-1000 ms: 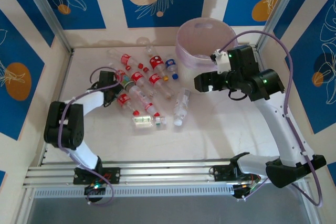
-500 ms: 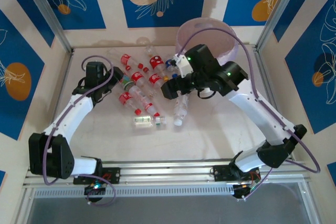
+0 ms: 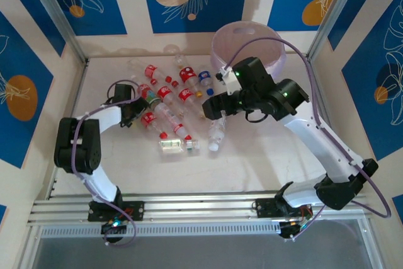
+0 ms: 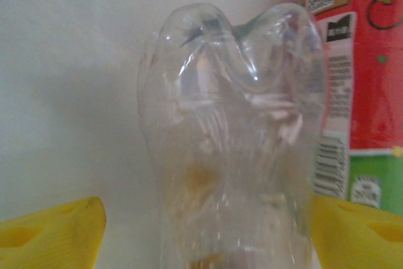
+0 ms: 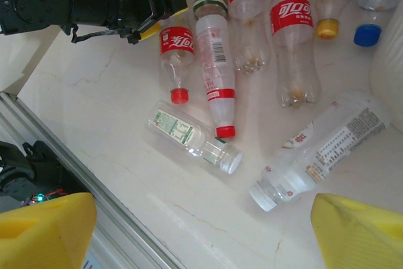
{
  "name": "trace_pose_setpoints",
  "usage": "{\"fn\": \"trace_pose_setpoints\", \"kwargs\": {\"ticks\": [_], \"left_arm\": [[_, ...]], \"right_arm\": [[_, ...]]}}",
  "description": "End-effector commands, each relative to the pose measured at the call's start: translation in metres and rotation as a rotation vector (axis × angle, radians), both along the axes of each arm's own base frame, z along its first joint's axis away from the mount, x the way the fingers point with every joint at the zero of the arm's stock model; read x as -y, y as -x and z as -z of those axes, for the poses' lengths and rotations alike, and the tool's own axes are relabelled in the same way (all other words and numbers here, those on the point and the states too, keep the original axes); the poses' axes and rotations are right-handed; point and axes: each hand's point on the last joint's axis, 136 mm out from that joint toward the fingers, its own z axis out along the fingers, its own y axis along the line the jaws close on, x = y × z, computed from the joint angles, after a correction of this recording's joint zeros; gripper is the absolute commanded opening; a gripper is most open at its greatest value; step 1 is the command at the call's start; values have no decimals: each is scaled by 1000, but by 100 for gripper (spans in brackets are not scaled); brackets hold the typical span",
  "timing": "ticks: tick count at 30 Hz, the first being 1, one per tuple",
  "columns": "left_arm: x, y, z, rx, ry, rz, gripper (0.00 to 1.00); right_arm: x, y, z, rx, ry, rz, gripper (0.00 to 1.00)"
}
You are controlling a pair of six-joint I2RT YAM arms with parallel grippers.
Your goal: Put the plastic bottles in the bin
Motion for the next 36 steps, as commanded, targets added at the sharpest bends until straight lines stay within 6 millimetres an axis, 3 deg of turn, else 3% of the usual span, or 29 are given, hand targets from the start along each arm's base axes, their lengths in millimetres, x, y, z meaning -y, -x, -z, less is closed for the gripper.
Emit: {"fn": "trace_pose_setpoints", "kwargs": {"ticks": [1, 6, 10, 13, 16, 18, 20, 26, 32, 36], "left_arm": [[-3, -23, -7, 55, 9, -30, 79], [-7, -22, -1, 59, 11, -74, 66], [-5, -21, -9, 72, 22, -65, 63], [-3, -17, -33, 117, 34, -51, 63], [2, -12, -77, 194, 51, -15, 63], [11, -6, -105, 251, 82, 15, 61], [24, -2, -125, 290, 121, 48, 60], [91, 12, -169, 371, 267, 172, 60], [156, 28, -191, 423, 414, 268, 59], [176, 34, -201, 445, 460, 301, 59]], "right_arm": [[13, 5, 7, -17, 24, 37, 89], [22, 7, 16, -33, 36, 69, 89], [24, 10, 20, -48, 37, 64, 89], [29, 11, 12, -36, 43, 75, 89], [26, 10, 10, -44, 32, 76, 88], [14, 9, 12, -61, 11, 56, 88], [-1, 7, 12, -59, -7, 31, 88], [-45, -5, 19, -78, -31, -7, 87], [-80, -10, 36, -190, -87, -8, 86], [-98, -10, 51, -236, -107, -34, 86]]}}
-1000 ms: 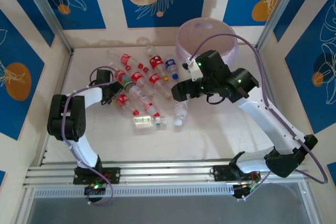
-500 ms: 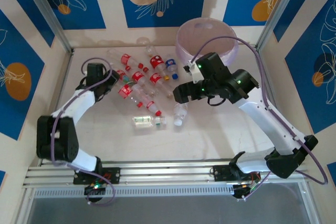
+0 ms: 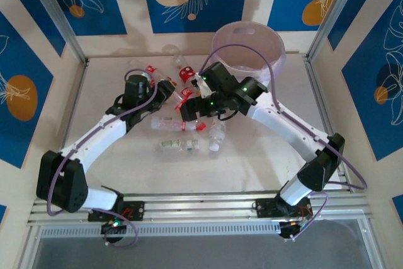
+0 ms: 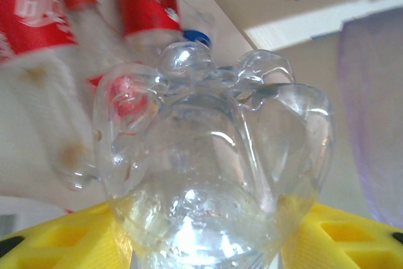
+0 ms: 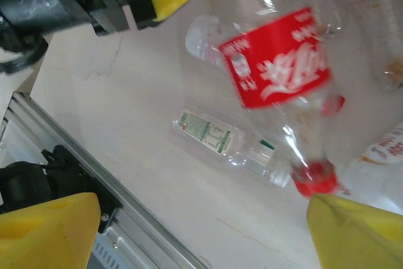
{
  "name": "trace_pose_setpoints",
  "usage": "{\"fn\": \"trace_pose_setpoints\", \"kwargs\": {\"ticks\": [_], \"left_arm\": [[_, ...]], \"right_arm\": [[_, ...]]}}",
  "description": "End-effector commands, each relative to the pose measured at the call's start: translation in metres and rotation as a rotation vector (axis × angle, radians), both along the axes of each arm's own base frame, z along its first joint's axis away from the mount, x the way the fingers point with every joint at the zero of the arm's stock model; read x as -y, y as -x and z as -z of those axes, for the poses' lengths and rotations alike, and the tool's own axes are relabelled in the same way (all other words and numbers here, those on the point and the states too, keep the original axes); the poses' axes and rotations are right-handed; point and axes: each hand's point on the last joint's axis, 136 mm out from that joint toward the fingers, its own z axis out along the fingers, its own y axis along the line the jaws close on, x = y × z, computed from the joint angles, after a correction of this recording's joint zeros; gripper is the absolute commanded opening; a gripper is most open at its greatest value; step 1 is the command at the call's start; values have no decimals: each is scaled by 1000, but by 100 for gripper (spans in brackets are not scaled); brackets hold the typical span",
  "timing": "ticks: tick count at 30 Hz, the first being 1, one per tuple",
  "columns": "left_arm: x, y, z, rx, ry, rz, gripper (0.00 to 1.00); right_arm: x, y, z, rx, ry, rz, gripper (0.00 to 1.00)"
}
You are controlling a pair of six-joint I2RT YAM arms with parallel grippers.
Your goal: Put the plastic bottles in the bin
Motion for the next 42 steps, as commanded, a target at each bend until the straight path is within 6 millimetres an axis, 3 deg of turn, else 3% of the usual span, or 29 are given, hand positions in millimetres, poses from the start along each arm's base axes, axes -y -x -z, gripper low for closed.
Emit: {"fn": "trace_pose_setpoints", "kwargs": {"ticks": [1, 4, 8, 11, 30, 35, 42], "left_arm": [[15, 3, -23, 47, 97, 25, 59], [19, 8, -27, 46, 110, 48, 58], [18, 15, -29, 50, 72, 75, 58], [18, 18, -23, 40, 47, 92, 58], [39, 16, -19, 25, 95, 176, 56], [38, 16, -17, 20, 91, 174, 56], [37, 14, -13, 18, 101, 159, 57]], "right_arm": [[-25, 5, -9, -38, -100, -39, 86], [-29, -2, 5, -40, -60, -36, 86], [2, -30, 24, 53, 142, 49, 86], [11, -41, 23, 73, 134, 68, 86], [-1, -72, 75, 97, 218, -26, 85], [-4, -81, 82, 111, 189, -26, 79], [-5, -77, 86, 97, 151, -30, 67]]}}
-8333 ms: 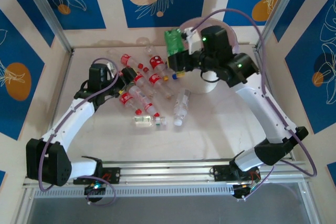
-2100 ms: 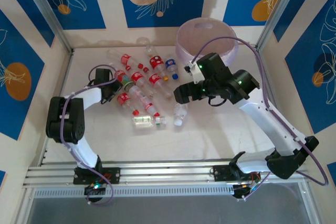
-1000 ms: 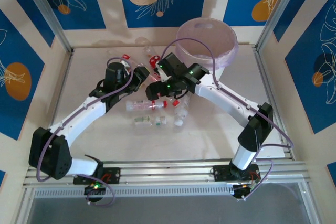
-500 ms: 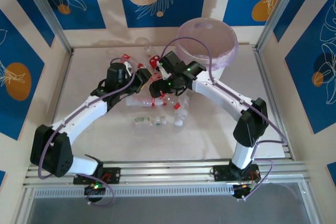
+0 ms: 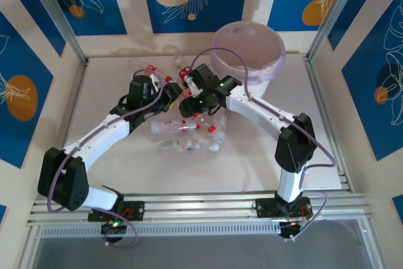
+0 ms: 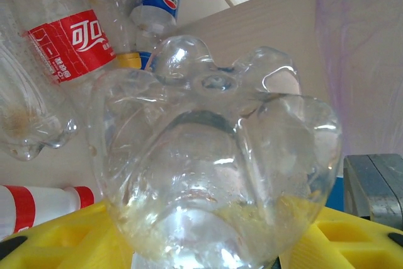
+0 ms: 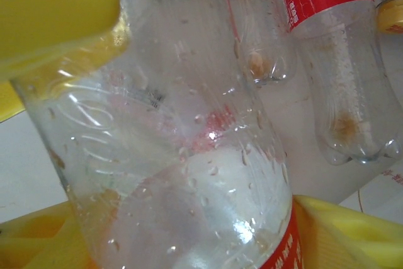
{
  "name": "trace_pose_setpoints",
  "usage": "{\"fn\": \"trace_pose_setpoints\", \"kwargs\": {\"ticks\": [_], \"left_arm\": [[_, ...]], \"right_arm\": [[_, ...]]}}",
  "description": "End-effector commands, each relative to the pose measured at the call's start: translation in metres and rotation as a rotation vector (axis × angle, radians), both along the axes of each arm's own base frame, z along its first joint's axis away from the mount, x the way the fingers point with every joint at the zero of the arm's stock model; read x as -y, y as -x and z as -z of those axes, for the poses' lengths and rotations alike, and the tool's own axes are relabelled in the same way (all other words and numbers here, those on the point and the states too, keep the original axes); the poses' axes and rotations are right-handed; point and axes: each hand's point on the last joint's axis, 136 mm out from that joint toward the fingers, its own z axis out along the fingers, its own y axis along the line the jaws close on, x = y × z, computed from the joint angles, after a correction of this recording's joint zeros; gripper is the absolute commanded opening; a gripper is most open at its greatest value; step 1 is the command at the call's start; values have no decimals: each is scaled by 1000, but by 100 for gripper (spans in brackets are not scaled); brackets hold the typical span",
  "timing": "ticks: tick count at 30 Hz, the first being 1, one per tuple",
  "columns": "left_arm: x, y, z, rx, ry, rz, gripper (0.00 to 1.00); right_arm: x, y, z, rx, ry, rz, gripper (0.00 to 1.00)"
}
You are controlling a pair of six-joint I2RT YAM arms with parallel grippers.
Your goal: Put the plastic bottles in the bin
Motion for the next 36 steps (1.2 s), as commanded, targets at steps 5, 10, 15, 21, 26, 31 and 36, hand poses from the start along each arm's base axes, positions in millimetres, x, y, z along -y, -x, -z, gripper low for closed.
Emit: {"fn": "trace_pose_setpoints", "kwargs": {"ticks": [5, 10, 15, 21, 26, 31, 36], "left_arm": [[8, -1, -13, 37, 53, 21, 64], [1, -5, -16, 47, 92, -4, 78], [-27, -8, -21, 64, 74, -65, 86], [-50, -3, -15, 54, 36, -114, 89], [-58, 1, -1, 29, -2, -127, 89], [-60, 4, 14, -3, -36, -121, 89], [-58, 1, 23, -19, -19, -126, 88]], "right_arm": [[4, 0, -4, 14, -43, 9, 60], [5, 1, -10, 29, -52, -3, 59], [9, 1, -21, 45, -64, -18, 57], [9, 2, -59, 100, -115, -37, 56], [19, 8, -135, 215, -161, -36, 56], [45, 4, -198, 389, -152, -7, 56], [77, -27, -248, 607, -73, 71, 56]]}}
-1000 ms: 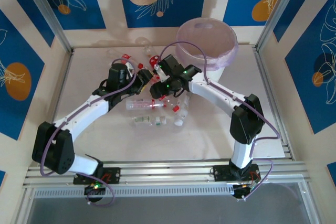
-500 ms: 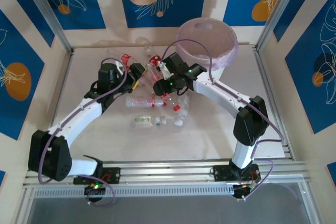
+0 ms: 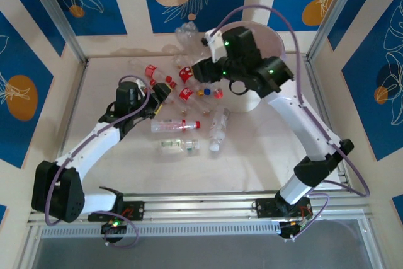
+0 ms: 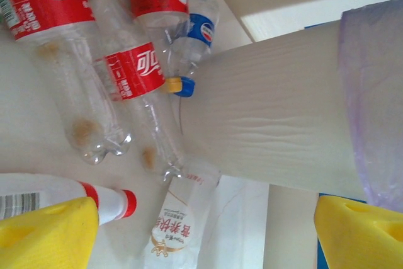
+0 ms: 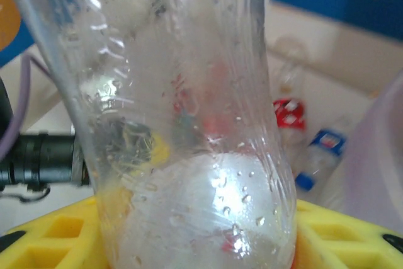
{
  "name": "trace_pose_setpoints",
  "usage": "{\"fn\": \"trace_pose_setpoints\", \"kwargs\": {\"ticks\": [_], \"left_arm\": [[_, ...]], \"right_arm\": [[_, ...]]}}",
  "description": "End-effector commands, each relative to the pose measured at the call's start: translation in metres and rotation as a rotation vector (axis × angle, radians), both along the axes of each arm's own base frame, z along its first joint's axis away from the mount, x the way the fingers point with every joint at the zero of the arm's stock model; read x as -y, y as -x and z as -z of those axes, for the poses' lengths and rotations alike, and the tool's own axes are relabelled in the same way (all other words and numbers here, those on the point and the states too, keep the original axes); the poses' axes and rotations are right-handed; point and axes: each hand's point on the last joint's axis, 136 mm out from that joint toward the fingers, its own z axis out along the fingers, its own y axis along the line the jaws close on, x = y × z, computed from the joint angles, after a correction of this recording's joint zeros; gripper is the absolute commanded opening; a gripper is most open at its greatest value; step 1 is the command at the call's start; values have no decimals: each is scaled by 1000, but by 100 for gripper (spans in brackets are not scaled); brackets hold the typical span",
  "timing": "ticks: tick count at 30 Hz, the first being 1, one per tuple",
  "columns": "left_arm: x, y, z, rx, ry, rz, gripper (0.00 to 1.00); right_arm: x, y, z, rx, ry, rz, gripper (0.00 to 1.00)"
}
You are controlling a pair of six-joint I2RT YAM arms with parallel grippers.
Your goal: Put the plastic bottles in the bin
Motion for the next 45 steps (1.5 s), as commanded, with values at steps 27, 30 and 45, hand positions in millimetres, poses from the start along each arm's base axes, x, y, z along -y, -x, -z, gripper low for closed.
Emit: {"fn": "trace_pose_setpoints", "kwargs": {"ticks": [27, 30, 45], "left_arm": [[-28, 33, 54, -115, -159, -42, 89], [-28, 32, 56, -118, -162, -44, 88], [-34, 36, 81, -170, -201, -54, 89]], "right_arm": [[145, -171, 81, -93, 63, 400, 54], [146, -171, 100, -125, 52, 398, 54], [155, -183, 169, -267, 71, 410, 64]]}}
